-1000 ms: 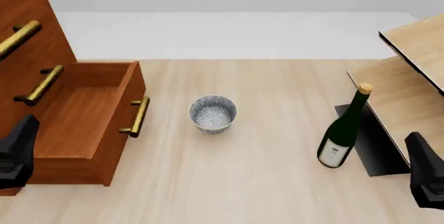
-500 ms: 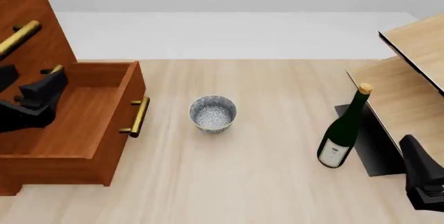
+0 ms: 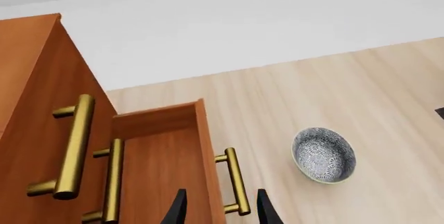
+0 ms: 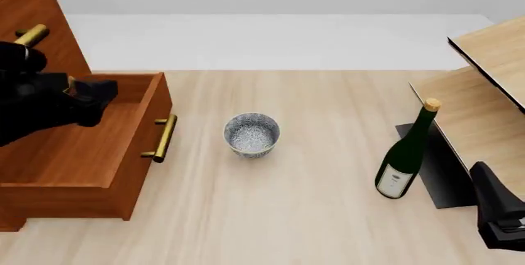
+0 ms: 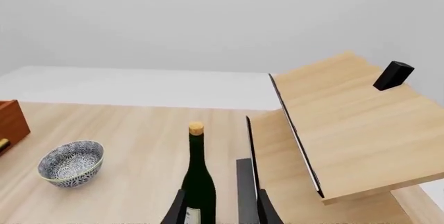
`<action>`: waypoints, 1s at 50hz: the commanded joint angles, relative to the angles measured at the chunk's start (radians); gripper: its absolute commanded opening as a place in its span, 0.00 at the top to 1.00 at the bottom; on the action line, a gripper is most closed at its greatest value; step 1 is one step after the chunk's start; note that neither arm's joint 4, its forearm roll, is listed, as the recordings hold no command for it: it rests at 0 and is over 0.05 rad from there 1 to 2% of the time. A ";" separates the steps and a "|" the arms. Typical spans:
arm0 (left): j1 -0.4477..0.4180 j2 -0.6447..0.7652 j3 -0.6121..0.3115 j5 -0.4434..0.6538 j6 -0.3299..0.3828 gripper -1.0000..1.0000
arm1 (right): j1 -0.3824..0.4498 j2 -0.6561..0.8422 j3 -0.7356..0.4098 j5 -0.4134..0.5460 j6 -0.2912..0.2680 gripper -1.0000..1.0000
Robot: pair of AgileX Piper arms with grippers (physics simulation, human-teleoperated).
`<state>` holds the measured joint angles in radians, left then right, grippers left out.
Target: Put the wine bottle in the bottom drawer of the cabinet.
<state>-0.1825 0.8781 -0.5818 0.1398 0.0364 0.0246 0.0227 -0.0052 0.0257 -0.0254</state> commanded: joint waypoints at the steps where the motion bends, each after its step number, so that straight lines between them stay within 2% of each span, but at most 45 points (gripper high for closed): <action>1: -0.012 0.097 -0.029 0.038 -0.009 0.00 | 0.000 0.001 0.000 0.007 -0.005 0.00; 4: -0.021 0.107 -0.025 0.038 -0.016 0.00 | 0.001 0.000 0.000 0.009 -0.006 0.00; 5: -0.037 0.114 -0.028 0.043 -0.061 0.00 | 0.002 0.001 0.001 0.009 -0.009 0.00; 6: -0.040 0.121 -0.028 0.045 -0.055 0.00 | 0.002 0.001 0.001 0.009 -0.008 0.00; 7: -0.020 0.128 -0.026 0.037 -0.021 0.00 | 0.003 0.003 0.002 0.007 -0.011 0.00; 9: -0.015 0.150 -0.031 0.040 -0.052 0.00 | 0.003 0.010 0.003 0.003 -0.014 0.00; 11: -0.021 0.146 -0.030 0.040 -0.026 0.00 | 0.004 0.006 0.002 0.006 -0.011 0.00; 17: -0.011 0.163 -0.017 0.017 -0.017 0.00 | 0.009 0.012 0.003 0.005 -0.012 0.00; 19: -0.013 0.169 -0.013 0.009 -0.040 0.00 | 0.012 0.010 0.003 0.006 -0.011 0.00; 21: -0.022 0.172 0.005 -0.010 -0.017 0.00 | 0.015 0.013 0.004 0.005 -0.012 0.00; 23: -0.003 0.182 0.014 -0.028 -0.045 0.00 | 0.015 0.017 0.004 0.002 -0.012 0.00; 25: -0.012 0.188 0.027 -0.041 -0.024 0.00 | 0.016 0.021 0.004 -0.002 -0.013 0.00; 32: -0.001 0.213 0.037 -0.076 -0.053 0.00 | 0.014 0.024 0.004 -0.004 -0.015 0.00; 50: -0.009 0.269 0.109 -0.186 -0.063 0.00 | 0.018 0.020 0.005 0.006 -0.017 0.00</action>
<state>-0.1876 1.1145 -0.5084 0.0101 -0.0172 0.0412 0.0450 -0.0007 0.0275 -0.0413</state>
